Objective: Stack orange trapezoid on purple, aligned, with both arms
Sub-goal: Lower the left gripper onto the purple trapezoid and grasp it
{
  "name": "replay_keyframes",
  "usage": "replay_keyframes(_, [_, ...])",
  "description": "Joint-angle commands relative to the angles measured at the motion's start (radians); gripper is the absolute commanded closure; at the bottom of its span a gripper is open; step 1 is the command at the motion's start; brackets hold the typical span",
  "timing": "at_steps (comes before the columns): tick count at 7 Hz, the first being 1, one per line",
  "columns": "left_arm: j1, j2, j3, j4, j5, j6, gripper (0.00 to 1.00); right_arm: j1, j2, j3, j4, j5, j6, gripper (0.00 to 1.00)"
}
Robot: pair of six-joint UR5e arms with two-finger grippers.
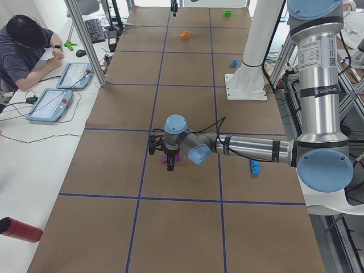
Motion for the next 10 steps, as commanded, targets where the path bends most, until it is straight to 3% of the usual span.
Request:
replay_keyframes(1, [0.145, -0.032, 0.026, -0.059, 0.097, -0.152, 0.0, 0.0, 0.0, 0.0, 0.0, 0.0, -0.001, 0.0])
replay_keyframes(2, [0.165, -0.044, 0.033, -0.059, 0.1, -0.161, 0.01, 0.0, 0.0, 0.0, 0.0, 0.0, -0.001, 0.0])
replay_keyframes(3, [0.184, -0.046, 0.034, -0.054, 0.123, -0.162, 0.16, 0.0, -0.003, 0.0, 0.0, 0.0, -0.001, 0.0])
replay_keyframes(4, [0.195, -0.046, 0.045, -0.053, 0.125, -0.157, 0.47, 0.0, -0.003, 0.0, 0.0, 0.0, -0.001, 0.0])
replay_keyframes(6, [0.196, -0.04, 0.045, -0.05, 0.125, -0.148, 1.0, 0.0, -0.003, 0.0, 0.0, 0.0, -0.001, 0.0])
replay_keyframes(8, [0.195, -0.049, 0.021, -0.048, 0.11, -0.14, 1.0, 0.0, 0.0, 0.0, 0.0, 0.0, -0.001, 0.0])
replay_keyframes(9, [0.193, -0.086, -0.021, 0.02, 0.108, -0.14, 1.0, 0.0, 0.0, 0.001, 0.0, 0.0, 0.001, 0.0])
replay_keyframes(10, [0.193, -0.167, -0.091, 0.196, 0.109, -0.14, 1.0, 0.0, 0.001, 0.003, 0.0, 0.001, 0.001, 0.0])
